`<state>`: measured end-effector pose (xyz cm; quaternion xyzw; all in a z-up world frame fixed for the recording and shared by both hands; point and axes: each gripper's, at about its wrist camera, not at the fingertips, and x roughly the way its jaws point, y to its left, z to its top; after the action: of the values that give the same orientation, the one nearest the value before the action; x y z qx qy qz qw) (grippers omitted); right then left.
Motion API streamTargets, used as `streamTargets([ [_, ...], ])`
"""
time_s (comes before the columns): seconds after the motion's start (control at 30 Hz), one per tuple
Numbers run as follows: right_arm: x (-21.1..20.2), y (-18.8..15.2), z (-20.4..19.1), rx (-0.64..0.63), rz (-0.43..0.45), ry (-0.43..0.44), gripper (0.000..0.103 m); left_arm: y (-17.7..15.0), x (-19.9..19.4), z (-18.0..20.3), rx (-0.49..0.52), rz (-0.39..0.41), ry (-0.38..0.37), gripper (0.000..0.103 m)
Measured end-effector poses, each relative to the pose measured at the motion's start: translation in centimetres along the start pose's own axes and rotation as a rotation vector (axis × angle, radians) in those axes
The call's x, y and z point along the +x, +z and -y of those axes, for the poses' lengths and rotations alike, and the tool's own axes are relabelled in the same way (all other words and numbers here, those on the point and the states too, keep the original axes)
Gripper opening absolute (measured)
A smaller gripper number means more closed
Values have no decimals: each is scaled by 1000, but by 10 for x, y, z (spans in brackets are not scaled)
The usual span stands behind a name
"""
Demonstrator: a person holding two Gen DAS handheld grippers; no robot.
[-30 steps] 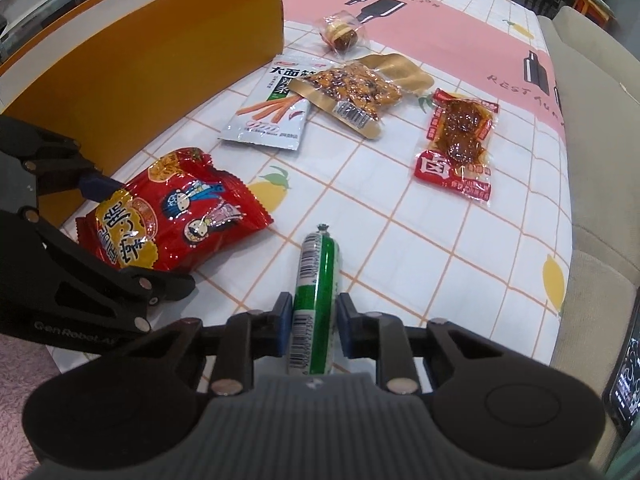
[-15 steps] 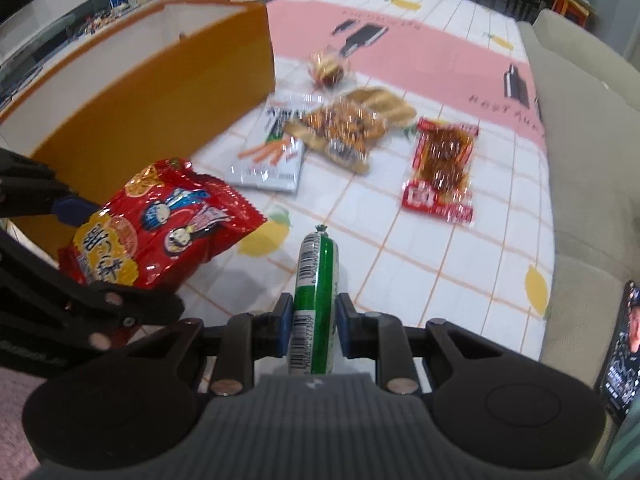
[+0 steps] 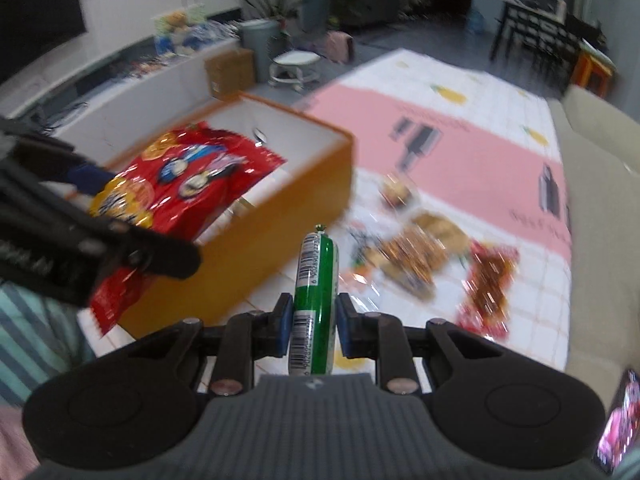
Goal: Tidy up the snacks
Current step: 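Carry the red bag and green stick into the orange box while both grippers open to release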
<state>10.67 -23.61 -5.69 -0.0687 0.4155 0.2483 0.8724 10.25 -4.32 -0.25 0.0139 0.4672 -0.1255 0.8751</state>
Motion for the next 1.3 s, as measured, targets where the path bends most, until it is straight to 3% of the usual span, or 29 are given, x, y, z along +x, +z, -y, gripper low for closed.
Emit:
streamTargets([
  [0.13,-1,32,-30,-66,11,33,20,13,-13,-31,-16,8,64,83],
  [0.27,11,60,-58,-97,-9,79,20,22,-3,-60,-22,-37,130,83],
  [0.43,41,84,-87,-191,-66,60,20,22,25,-84,27,-127,202,83],
  [0.5,56,88,-97,-267,-84,14,20,20,36,-91,53,-160,219,83],
  [0.7,93,99,-103,-382,-126,-2,20,14,63,-95,160,-225,233,83],
  [1.0,147,89,-101,-491,-214,-3,20,8,96,-102,194,-294,186,84],
  [1.3,172,77,-108,-602,-261,-14,20,2,122,-101,240,-361,170,84],
])
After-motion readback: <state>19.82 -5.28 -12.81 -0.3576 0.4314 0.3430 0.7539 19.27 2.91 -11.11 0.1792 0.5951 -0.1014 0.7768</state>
